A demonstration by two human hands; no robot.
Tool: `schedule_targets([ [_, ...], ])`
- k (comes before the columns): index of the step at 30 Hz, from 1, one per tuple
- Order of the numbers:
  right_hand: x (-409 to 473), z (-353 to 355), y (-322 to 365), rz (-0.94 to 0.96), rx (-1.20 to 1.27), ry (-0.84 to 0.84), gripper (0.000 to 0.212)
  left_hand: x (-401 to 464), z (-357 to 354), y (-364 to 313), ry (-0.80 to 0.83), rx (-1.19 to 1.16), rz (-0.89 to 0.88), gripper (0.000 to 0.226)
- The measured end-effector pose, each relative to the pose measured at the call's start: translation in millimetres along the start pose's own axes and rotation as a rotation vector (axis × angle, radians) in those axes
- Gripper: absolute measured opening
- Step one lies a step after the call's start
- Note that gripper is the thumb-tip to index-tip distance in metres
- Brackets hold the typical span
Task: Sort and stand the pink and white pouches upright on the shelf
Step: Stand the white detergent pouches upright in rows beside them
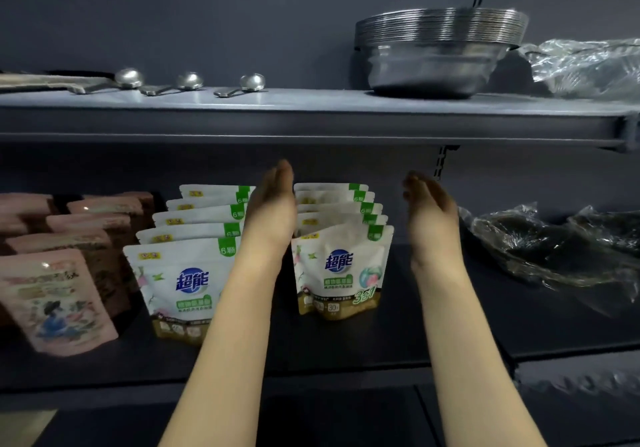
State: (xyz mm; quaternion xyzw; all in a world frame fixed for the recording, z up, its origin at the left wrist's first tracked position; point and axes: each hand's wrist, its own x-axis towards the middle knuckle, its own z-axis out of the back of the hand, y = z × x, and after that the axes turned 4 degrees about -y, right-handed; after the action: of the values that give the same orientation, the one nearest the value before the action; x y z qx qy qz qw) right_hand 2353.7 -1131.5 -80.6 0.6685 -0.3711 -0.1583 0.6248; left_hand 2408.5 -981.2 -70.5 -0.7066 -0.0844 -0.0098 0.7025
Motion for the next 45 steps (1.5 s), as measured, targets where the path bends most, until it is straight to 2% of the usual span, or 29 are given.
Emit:
schedule_targets([
  [3, -6.5, -20.3, 18.0, 0.003, 0.048, 0.083, 0.022, -11.6, 24.0, -21.1, -0.006, -0.016, -0.122, 0.017],
  [8, -35.2, -64.2, 10.0, -0.055, 0.067, 0.294, 0.015, -26.2, 98.1, -27.9, -0.226, 0.083, -0.260, 0.024],
  [12, -59.8, -98.1, -5.2, -0.106, 0.072, 0.382, 0.033, -27.1, 155.2, -14.6, -0.377, 0.105, -0.239, 0.025],
  [15, -64.6, -118.3, -18.2, -0.096, 0.064, 0.423, 0.031, -14.2, 182.4, -4.4, -0.408, 0.071, -0.216, 0.030],
  [18, -62.5, -138.1, -26.1, -0.062, 0.059, 0.423, 0.032, 11.7, 194.6, 5.7, -0.371, 0.033, -0.175, 0.055],
  [22, -57.3, -161.1, -45.0, -0.138, 0.099, 0.367, 0.062, 58.7, 199.9, 28.8, -0.243, -0.073, -0.059, 0.048],
  [25, -63.1, -167.1, -58.7, -0.207, 0.161, 0.345, 0.051, 71.9, 202.8, 65.0, -0.086, -0.078, 0.011, 0.051],
  [27, -68.9, -166.4, -70.7, -0.263, 0.165, 0.312, 0.050, 71.5, 203.2, 80.9, 0.007, -0.084, 0.108, 0.071],
  [30, -77.9, -162.1, -92.0, -0.307, 0.127, 0.322, 0.049, 73.9, 200.1, 96.2, -0.030, -0.081, 0.195, 0.105],
  [32, -82.8, -158.1, -106.2, -0.302, 0.099, 0.338, 0.042, 76.0, 198.6, 102.4, -0.050, -0.089, 0.247, 0.119],
  [33, -85.3, -157.4, -111.5, -0.297, 0.081, 0.326, 0.040, 74.8, 198.0, 105.3, -0.039, -0.104, 0.294, 0.116],
  [36, -89.5, -156.6, -131.5, -0.404, 0.199, 0.360, 0.048, 59.6, 193.4, 99.4, 0.094, -0.197, 0.366, 0.072],
  [37, -90.4, -156.5, -138.6, -0.462, 0.244, 0.371, 0.051, 56.6, 191.5, 101.2, 0.120, -0.211, 0.362, 0.067],
  [39, -90.5, -157.5, -153.5, -0.547, 0.285, 0.386, 0.054, 53.4, 188.9, 107.6, 0.121, -0.253, 0.371, 0.066],
  [45, -81.7, -165.9, -170.3, -0.567, 0.290, 0.347, 0.050, 66.9, 186.2, 123.6, 0.103, -0.368, 0.472, 0.065],
])
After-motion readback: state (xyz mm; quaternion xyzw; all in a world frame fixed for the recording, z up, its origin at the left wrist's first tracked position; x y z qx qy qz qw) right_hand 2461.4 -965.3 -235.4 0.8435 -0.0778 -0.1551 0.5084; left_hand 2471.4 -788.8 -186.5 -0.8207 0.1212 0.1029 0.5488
